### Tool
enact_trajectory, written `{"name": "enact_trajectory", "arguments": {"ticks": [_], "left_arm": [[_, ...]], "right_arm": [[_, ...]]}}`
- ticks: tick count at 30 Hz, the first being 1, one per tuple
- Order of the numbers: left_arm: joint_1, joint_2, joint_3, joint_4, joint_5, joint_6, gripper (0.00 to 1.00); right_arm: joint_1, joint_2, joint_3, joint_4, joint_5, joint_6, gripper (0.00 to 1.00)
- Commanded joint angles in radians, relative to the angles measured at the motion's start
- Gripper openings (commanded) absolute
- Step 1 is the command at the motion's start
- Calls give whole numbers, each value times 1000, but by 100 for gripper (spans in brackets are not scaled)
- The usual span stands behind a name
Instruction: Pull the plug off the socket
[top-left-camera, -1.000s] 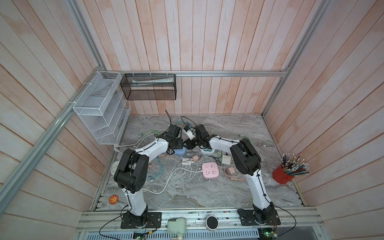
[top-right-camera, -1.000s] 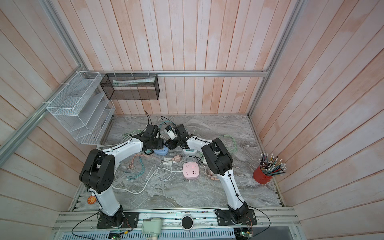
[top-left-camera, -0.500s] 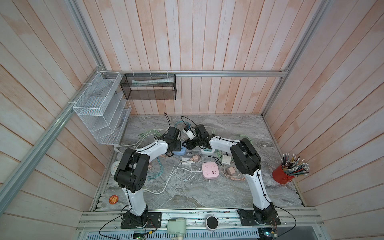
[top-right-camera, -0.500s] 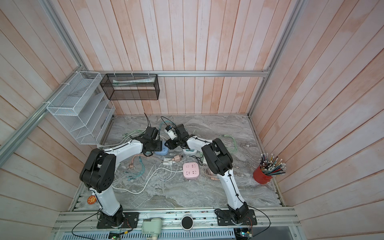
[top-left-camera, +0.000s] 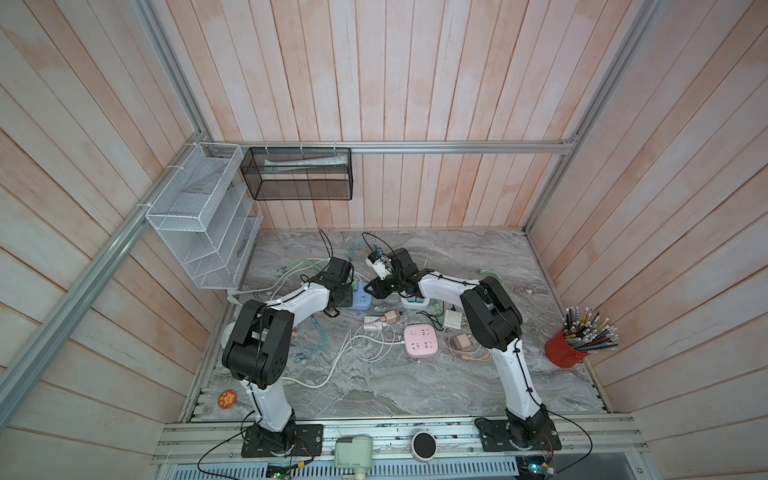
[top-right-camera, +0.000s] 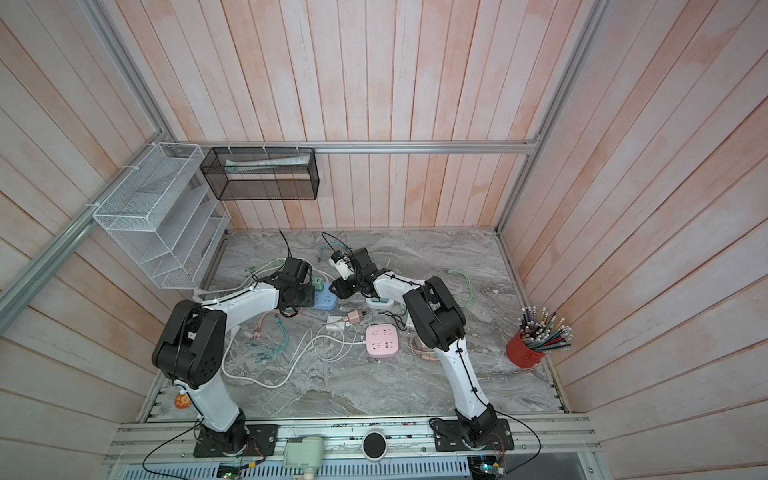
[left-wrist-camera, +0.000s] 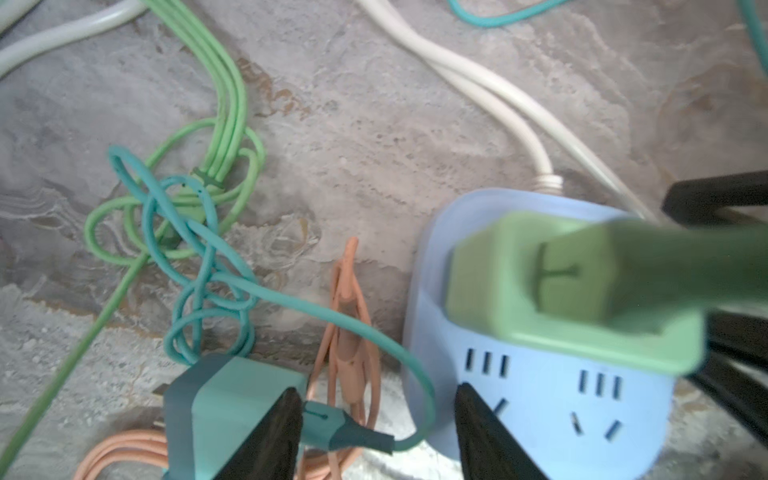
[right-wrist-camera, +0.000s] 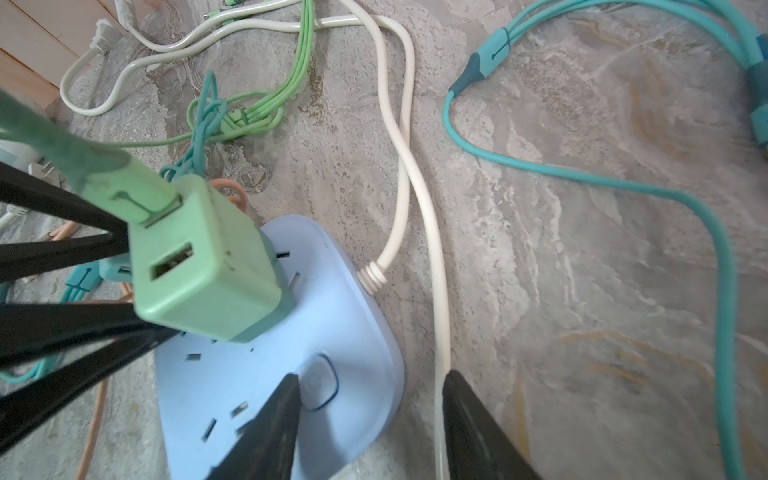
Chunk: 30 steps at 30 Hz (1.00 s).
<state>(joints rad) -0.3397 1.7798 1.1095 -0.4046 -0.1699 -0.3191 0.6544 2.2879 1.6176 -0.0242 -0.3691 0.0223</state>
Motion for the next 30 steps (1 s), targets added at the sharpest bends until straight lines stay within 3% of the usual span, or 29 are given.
{"name": "enact_trajectory", "arguments": {"ticks": [1, 12, 17, 30], "left_arm": [[19, -33, -27, -31, -31, -5, 61], [9, -43, -7, -18, 39, 25, 61], [-41, -46, 37, -25, 20, 38, 68], [-53, -65, 77, 10, 17, 29, 77]], "right_arm": [[-29, 74, -48, -223, 107, -30, 52], [-29, 77, -42, -230, 107, -30, 52], [-28, 79, -37, -238, 107, -30, 52], [-29, 81, -34, -240, 101, -36, 52]]}}
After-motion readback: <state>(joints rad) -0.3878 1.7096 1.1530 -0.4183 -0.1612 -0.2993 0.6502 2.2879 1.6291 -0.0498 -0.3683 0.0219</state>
